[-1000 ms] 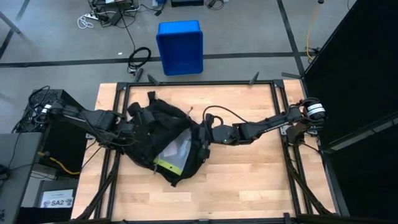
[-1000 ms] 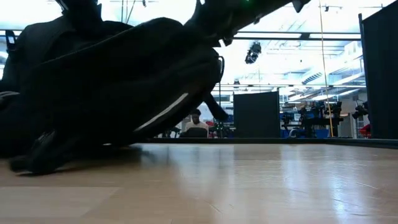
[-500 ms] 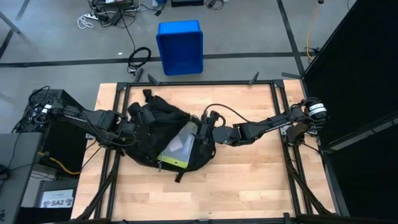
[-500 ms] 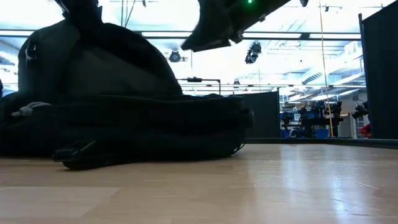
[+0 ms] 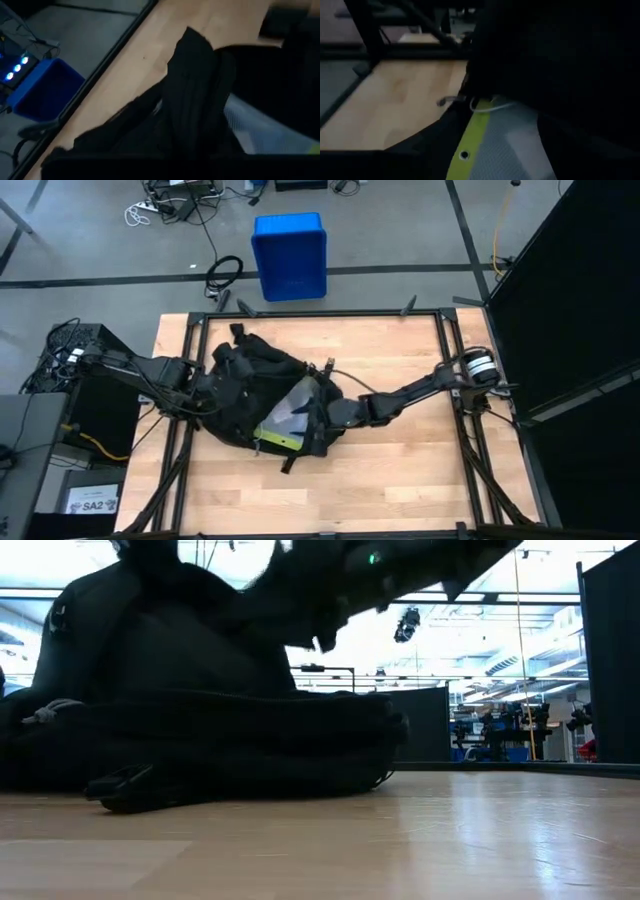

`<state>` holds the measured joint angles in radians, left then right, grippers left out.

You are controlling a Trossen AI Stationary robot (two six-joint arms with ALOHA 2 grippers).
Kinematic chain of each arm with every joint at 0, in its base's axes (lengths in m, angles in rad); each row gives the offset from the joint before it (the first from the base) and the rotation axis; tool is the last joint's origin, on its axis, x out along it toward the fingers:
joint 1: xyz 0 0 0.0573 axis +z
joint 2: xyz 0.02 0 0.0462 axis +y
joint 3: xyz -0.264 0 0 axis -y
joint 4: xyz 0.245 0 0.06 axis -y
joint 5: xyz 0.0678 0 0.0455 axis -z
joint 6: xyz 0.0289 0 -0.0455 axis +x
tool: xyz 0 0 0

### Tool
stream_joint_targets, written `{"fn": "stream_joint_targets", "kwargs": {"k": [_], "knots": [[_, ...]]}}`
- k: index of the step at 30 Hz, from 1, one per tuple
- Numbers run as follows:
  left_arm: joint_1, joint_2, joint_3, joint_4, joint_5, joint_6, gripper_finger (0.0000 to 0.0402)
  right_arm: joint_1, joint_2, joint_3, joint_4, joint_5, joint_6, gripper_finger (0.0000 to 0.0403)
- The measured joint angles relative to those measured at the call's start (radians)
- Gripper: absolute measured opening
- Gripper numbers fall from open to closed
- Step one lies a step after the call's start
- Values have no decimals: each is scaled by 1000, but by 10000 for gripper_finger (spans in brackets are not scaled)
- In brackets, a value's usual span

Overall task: Unpack backpack
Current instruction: Remove the zip lock bag from the backpack

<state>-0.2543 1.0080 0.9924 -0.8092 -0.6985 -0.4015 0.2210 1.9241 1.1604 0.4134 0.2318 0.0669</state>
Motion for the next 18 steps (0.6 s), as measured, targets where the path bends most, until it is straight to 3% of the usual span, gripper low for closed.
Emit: {"fn": "stream_joint_targets", "kwargs": {"k": [4, 9, 18], "knots": [[33, 0, 0, 60, 9, 57, 0, -8, 72, 59, -59, 37, -40, 241], [48, 0, 0, 54, 29, 60, 0, -14, 110, 86, -260, 142, -106, 236], [49, 0, 0, 50, 36, 58, 0, 41, 105, 89, -446, 292, -363, 289]]}}
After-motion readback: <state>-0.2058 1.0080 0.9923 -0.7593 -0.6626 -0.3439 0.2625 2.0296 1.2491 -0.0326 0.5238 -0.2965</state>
